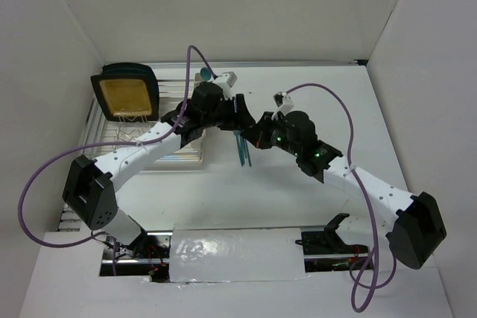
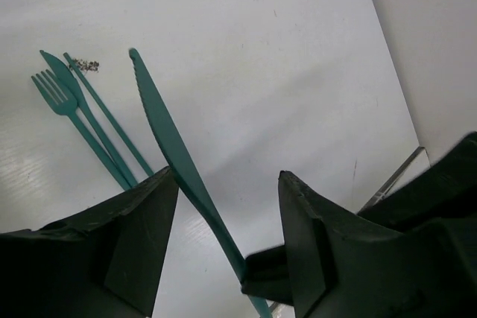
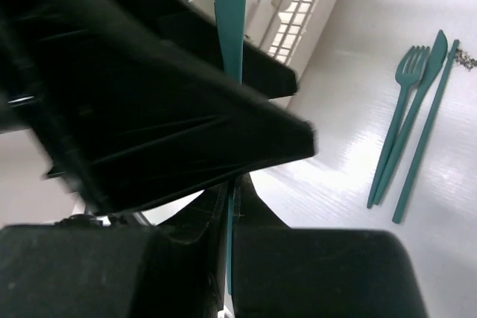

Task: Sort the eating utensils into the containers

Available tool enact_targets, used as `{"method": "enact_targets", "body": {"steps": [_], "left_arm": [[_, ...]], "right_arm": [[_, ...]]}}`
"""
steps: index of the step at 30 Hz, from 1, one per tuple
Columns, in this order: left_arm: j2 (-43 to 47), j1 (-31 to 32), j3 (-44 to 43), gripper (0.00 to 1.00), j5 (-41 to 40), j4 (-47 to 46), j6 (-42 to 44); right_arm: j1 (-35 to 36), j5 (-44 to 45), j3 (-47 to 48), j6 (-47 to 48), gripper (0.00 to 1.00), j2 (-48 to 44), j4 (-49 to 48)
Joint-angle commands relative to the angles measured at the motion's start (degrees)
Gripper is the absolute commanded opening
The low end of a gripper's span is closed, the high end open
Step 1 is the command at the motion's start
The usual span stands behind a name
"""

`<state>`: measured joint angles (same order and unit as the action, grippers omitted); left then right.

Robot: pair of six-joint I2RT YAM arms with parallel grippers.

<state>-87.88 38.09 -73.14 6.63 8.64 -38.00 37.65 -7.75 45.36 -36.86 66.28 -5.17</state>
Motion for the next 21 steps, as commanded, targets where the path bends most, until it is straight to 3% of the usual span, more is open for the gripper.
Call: {"method": "enact_targets", "body": {"steps": [1,3,7,10,14,15,21], "left_arm": [[-1.59,0.76,-2.88,0.67,-0.05,-1.17,-0.76],[-1.77,0.94,-2.79,0.6,0.05,-1.17,-0.85],[-1.68,0.94,-2.44,0.32,0.22,-2.4,-0.15],[-1.25,1.03,-1.92,0.24,0.4,-5.12,1.96],[-1.25,0.41,-3.14,0.07,0.92,-6.88,6.35],[-1.16,-0.02,-4.01,0.07,1.19,-7.15,8.53],[3.66,-6.61,-7.36,0.07,6.89,-6.27,16.62]], "right_arm": [[0.32,-0.86,0.43,-0.32,0.0,-2.82,-4.33],[0.32,-0.34,0.95,-0.32,0.0,-3.17,-3.8],[0.41,-0.95,1.48,-0.23,0.0,-2.91,-2.58],[0.32,-0.95,3.93,0.12,0.02,-2.39,1.29],[0.23,2.64,7.89,1.44,0.29,-3.61,12.16],[0.23,3.17,9.46,1.88,0.39,-3.96,13.94],[0.14,10.64,12.64,3.03,0.73,-10.73,25.73]]}}
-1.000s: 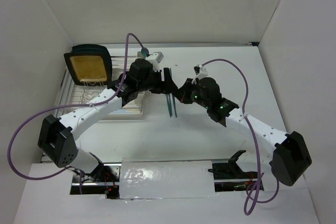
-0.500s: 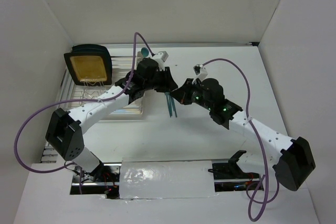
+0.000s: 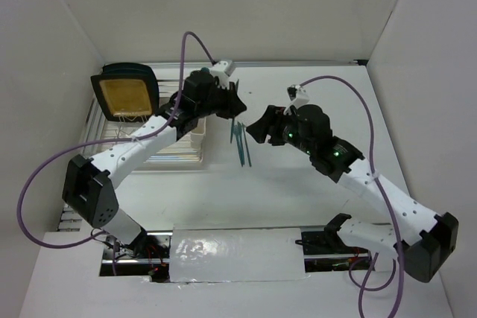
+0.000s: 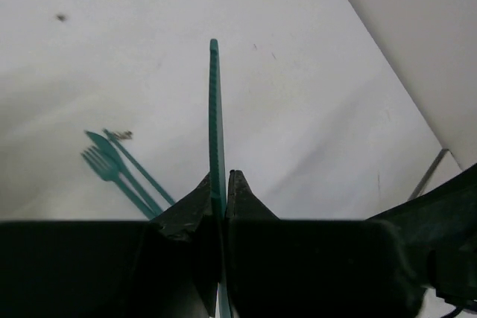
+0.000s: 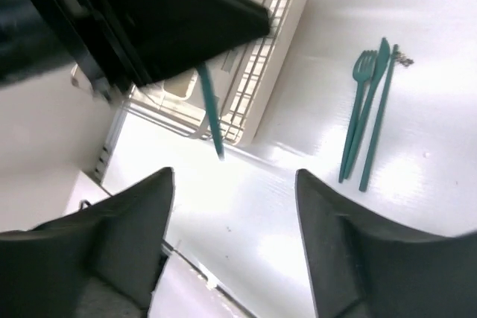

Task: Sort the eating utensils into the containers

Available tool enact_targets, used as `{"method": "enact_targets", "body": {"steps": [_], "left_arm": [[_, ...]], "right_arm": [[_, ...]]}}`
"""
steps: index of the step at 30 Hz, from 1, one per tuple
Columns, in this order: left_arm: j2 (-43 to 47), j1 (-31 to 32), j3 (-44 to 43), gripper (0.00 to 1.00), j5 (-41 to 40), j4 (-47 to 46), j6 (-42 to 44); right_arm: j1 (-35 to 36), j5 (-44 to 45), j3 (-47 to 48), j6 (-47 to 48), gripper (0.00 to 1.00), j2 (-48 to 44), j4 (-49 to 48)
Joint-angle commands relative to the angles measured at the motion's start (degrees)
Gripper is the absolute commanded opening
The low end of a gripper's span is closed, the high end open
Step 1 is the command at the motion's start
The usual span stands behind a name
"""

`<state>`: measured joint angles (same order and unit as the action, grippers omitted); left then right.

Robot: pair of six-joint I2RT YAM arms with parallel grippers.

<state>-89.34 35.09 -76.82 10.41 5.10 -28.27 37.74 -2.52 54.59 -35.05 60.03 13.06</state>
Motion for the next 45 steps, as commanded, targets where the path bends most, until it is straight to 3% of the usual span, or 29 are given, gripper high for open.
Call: {"method": "enact_targets", "body": {"steps": [1,3,8,15,22,45], "left_arm": [[6.53,-5.37,-3.78,0.07,5.64,-2.99,7.78],[10.91,-10.01,-3.35,0.07,9.34,-4.65,11.11],[15.33,-15.74,1.57,0.06,18.55,-12.55,17.19],[17.26,-22.16,6.67,0.06,29.04,-18.89,19.4],[18.59,-23.23,19.49,0.07,38.18,-34.78,18.95],[9.98,-22.7,21.8,0.09,39.6,-39.91,21.33]], "right_arm": [[0.14,6.47,3.42,1.21,0.76,-5.35,8.29],[0.06,8.58,1.5,1.3,0.84,-7.37,8.91],[-0.12,7.54,-1.32,1.91,0.91,-5.63,7.6],[-0.03,7.62,-4.92,2.35,0.93,0.17,5.41],[-0.03,7.09,-6.78,2.09,0.94,4.38,3.38],[-0.03,7.62,-4.58,2.7,0.97,17.13,-0.14]]}}
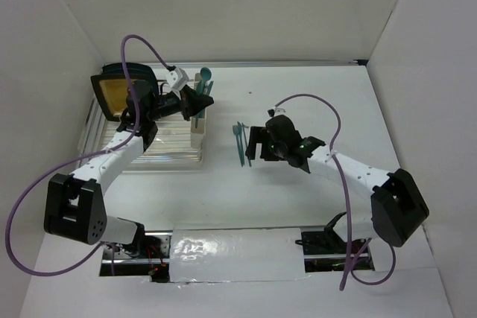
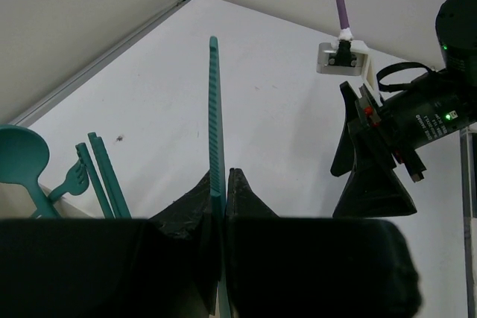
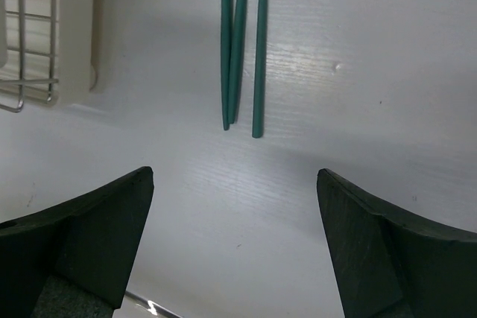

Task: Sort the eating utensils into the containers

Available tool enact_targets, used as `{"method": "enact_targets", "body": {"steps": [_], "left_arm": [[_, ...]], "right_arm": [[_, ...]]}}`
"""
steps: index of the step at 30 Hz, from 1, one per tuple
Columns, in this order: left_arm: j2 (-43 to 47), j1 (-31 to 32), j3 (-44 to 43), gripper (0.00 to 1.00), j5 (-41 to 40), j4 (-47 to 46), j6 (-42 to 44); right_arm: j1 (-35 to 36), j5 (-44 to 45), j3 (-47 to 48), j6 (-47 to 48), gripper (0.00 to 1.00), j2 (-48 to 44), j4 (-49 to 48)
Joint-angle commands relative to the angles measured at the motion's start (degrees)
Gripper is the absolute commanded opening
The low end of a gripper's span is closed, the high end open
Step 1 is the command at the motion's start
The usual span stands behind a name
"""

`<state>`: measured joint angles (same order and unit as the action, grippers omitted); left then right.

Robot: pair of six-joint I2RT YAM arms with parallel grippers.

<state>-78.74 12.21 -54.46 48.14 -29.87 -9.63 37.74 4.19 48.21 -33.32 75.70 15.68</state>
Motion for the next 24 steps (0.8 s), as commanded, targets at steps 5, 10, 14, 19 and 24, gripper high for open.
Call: {"method": "enact_targets", "body": {"steps": [5,10,14,19,24], "left_arm": [[-1.42,0.36,-0.04,0.15,2.92,-4.5,3.39],[-0.98,0.27,-1.61,0.45,2.41,1.99,4.44],[2.54,0.19,-0.04,0.71,-0.41,3.06,4.53],[8.59,-0.43,-2.31,0.82,-9.63,10.15,0.42],[16.31,-1.04,-4.34,0.83,-15.7,19.57,-2.59]], "right_arm": [[0.06,1.96,3.03,1.33,0.98,3.23,-2.76],[-0.03,3.1,5.67,1.86,1.0,4.11,-2.15],[-0.03,3.64,5.67,2.73,1.0,2.0,-2.15],[-0.12,3.64,5.67,6.24,0.99,2.33,-4.26],[0.14,3.64,7.96,8.18,0.77,7.87,-4.25]]}}
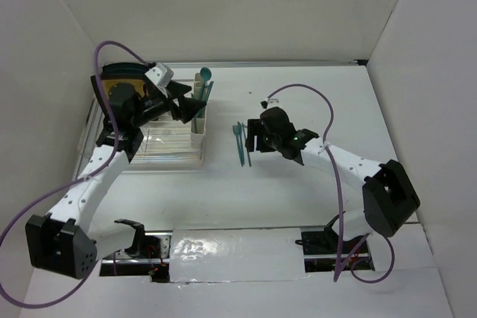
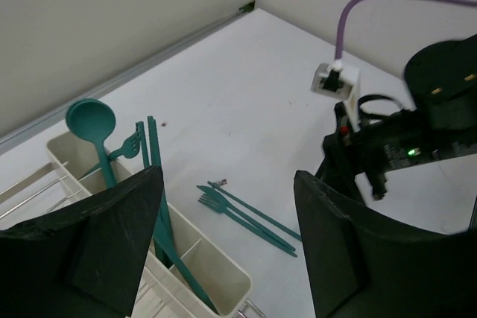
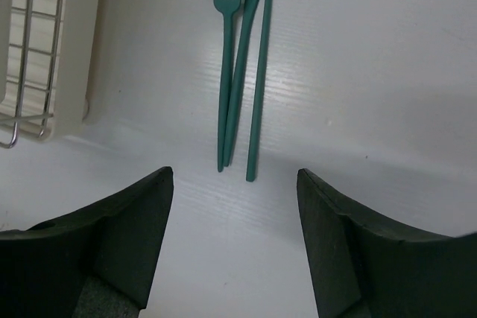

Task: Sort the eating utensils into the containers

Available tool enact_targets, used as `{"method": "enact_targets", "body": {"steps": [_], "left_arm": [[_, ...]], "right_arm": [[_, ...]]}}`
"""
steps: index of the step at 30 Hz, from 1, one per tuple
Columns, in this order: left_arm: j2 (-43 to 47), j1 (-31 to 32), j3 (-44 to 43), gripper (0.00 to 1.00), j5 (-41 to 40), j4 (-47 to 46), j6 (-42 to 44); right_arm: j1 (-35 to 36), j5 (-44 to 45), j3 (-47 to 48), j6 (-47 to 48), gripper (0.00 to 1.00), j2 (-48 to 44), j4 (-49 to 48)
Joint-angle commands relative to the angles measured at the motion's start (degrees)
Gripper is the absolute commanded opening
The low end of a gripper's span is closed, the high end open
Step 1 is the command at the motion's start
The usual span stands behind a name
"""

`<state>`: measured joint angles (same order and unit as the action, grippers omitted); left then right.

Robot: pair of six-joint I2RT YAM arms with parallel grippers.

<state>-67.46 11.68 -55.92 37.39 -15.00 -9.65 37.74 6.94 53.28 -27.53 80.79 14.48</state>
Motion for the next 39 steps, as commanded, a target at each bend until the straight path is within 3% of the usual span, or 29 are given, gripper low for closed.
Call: {"method": "enact_targets", "body": {"steps": [1,5,12,24,28,33,34,37,39], "left_arm": [[6.45,-0.61,-2.62,0.83,-5.13,5.68,-2.83],[15.14,-0.7,1.41,0.86,-4.52,9.37,-3.0],[23.77,-0.78,8.63,0.92,-6.27,9.38,-3.89],[25.8,-0.7,12.5,0.93,-7.06,9.55,-3.62],[26.41,-0.7,12.68,0.93,-7.68,10.26,-3.36],[26.51,-0.61,12.94,0.93,-9.35,11.05,-2.83],[26.42,-0.43,12.94,0.93,-9.78,11.31,-2.74],[25.54,-0.26,12.07,0.93,-9.09,12.19,-2.74],[24.49,0.01,11.1,0.93,-8.73,13.15,-2.83]], "right_arm": [[0.14,1.75,3.49,2.48,0.73,4.79,-3.05],[0.32,3.08,4.03,2.57,0.58,9.2,-3.05],[1.2,3.61,7.01,2.83,0.49,17.98,-3.67],[1.73,7.03,11.15,4.06,0.41,25.46,-1.65],[2.17,10.19,12.37,4.15,0.28,27.66,-0.33],[4.45,15.28,12.99,4.33,0.23,31.96,2.56],[4.8,15.3,12.99,4.24,0.14,32.93,2.57],[4.8,14.51,10.98,3.54,0.0,32.85,2.57],[4.63,12.93,9.49,3.1,0.0,30.58,1.0]]}}
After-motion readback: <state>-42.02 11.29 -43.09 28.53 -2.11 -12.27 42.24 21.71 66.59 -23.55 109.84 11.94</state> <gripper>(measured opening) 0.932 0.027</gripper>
